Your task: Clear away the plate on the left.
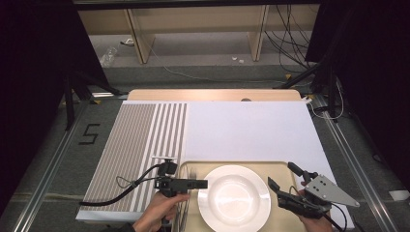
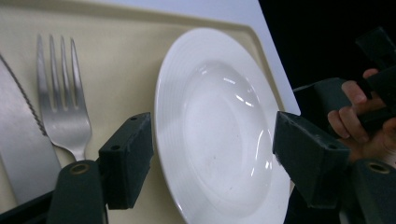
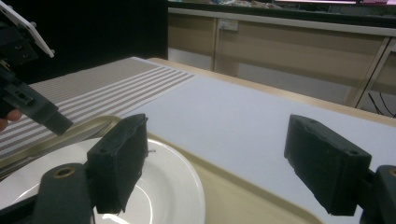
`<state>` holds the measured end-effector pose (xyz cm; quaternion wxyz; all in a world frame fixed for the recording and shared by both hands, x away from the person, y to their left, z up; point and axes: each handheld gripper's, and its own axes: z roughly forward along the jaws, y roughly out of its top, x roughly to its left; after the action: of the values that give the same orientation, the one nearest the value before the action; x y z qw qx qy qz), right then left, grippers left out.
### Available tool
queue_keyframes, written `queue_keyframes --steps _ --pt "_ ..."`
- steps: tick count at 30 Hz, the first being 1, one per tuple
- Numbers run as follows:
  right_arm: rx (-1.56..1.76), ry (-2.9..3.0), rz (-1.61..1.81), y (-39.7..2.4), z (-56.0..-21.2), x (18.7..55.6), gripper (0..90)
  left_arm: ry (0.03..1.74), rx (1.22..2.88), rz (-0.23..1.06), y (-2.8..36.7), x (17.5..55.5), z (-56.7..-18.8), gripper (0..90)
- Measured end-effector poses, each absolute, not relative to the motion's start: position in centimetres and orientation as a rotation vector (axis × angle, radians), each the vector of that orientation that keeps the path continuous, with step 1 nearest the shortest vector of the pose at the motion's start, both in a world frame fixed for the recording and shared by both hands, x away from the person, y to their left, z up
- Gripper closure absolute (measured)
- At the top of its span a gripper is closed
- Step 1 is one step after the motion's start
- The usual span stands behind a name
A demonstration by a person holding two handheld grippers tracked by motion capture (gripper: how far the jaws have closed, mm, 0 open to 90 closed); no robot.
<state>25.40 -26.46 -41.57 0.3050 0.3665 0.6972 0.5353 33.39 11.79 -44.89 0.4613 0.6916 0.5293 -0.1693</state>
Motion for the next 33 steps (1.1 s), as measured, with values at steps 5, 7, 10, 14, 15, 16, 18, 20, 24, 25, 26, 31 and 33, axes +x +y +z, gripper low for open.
queue_keyframes --steps 5,7,10,14,15,16,18,20,24,25,26,31,33 --pt "0.97 1.846 1.419 -26.5 -41.6 25.4 22.3 1.25 1.683 -0.343 12.2 33.3 -44.0 27.8" --pt "0.969 1.845 1.419 -26.5 -41.6 25.4 22.3 1.221 1.691 -0.311 12.4 33.3 -43.8 27.0" --pt "0.974 1.844 1.422 -26.4 -41.6 25.4 22.3 1.172 1.694 -0.255 12.8 33.2 -43.4 26.0" --pt "0.974 1.843 1.422 -26.5 -41.6 25.4 22.2 1.096 1.688 -0.167 13.4 33.0 -42.7 24.7" --pt "0.975 1.845 1.42 -26.5 -41.6 25.4 22.2 1.073 1.69 -0.142 13.6 33.0 -42.6 24.5" --pt "0.975 1.844 1.42 -26.5 -41.6 25.4 22.2 1.049 1.69 -0.114 13.7 32.9 -42.5 24.1" --pt "0.974 1.844 1.42 -26.5 -41.6 25.4 22.2 1.011 1.694 -0.077 13.9 32.8 -42.2 23.7" --pt "0.975 1.844 1.42 -26.5 -41.6 25.4 22.2 0.982 1.688 -0.048 14.1 32.7 -42.0 23.4" --pt "0.975 1.845 1.42 -26.5 -41.6 25.4 22.2 0.951 1.673 0.0 14.5 32.5 -41.8 23.3" --pt "0.974 1.844 1.421 -26.5 -41.6 25.4 22.2 0.945 1.672 0.006 14.5 32.4 -41.8 23.2" --pt "0.974 1.844 1.421 -26.5 -41.6 25.4 22.2 0.939 1.667 0.012 14.6 32.4 -41.7 23.0" --pt "0.974 1.845 1.421 -26.5 -41.6 25.4 22.2 0.91 1.672 0.055 15.0 32.4 -41.7 22.4" --pt "0.974 1.845 1.422 -26.5 -41.6 25.4 22.2 0.903 1.673 0.072 15.2 32.3 -41.7 22.4"
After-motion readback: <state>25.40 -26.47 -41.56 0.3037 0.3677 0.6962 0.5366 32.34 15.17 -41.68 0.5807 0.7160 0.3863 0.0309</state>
